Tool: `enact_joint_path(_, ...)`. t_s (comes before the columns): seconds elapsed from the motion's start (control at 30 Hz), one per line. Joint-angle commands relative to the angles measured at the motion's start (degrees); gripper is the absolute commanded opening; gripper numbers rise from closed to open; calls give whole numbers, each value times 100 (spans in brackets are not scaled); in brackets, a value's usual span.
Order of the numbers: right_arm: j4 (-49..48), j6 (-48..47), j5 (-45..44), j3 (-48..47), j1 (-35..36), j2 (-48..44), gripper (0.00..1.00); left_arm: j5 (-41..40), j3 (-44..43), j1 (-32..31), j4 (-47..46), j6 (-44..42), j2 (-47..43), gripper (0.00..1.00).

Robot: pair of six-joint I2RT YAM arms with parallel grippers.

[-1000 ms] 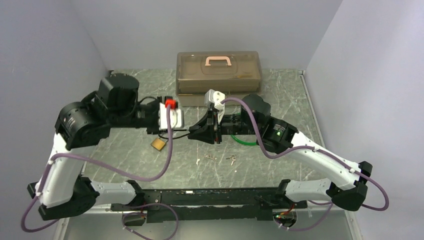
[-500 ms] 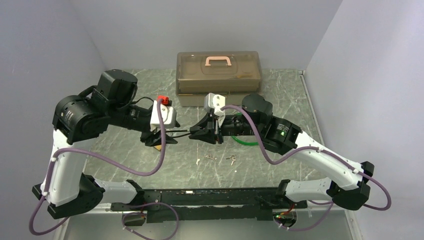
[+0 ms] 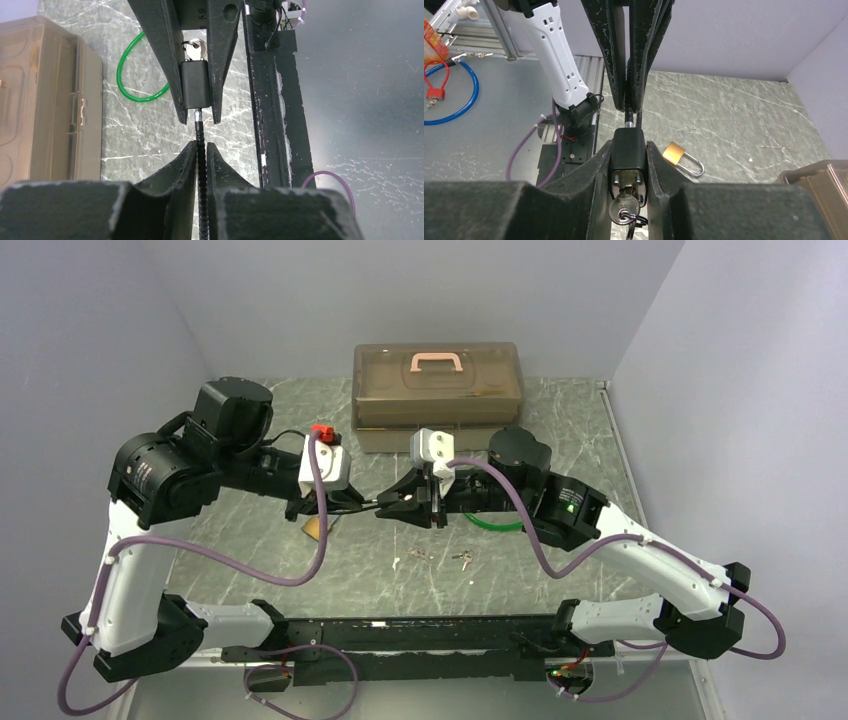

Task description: Unlock with the key

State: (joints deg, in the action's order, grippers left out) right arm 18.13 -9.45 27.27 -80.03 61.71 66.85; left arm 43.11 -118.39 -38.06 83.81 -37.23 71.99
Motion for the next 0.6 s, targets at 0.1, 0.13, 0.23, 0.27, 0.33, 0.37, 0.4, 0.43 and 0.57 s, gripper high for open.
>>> enact_joint_path(0.1, -1654, 165, 108, 619, 49, -517, 0, 417, 505, 28, -148, -13, -209, 10)
enact_joint_path(0.13, -1918, 271, 149, 769, 47, -568, 0, 412, 593, 30, -274, 14, -263, 9)
enact_joint_path(0.23, -2523, 499, 233, 1042, 41, -647, 0, 428, 838, 32, -522, 82, -414, 8)
enact_joint_path(0.27, -2747, 583, 225, 1130, 47, -663, 0, 426, 902, 35, -598, 126, -446, 7)
enact_joint_path(0.33, -3208, 732, 195, 1350, 46, -707, 0, 498, 1045, 33, -718, 189, -510, 6)
enact_joint_path(0.37, -3455, 801, 168, 1424, 43, -728, 0, 557, 1131, 36, -751, 203, -537, 6)
enact_joint_path(0.4, -3683, 877, 153, 1481, 43, -727, 0, 624, 1221, 30, -781, 212, -555, 6)
enact_joint_path(0.43, -3881, 925, 140, 1511, 39, -707, 0, 668, 1326, 29, -803, 217, -574, 5)
enact_joint_path(0.57, -4364, 937, 49, 1565, 44, -706, 0, 696, 1622, 33, -761, 89, -648, 4)
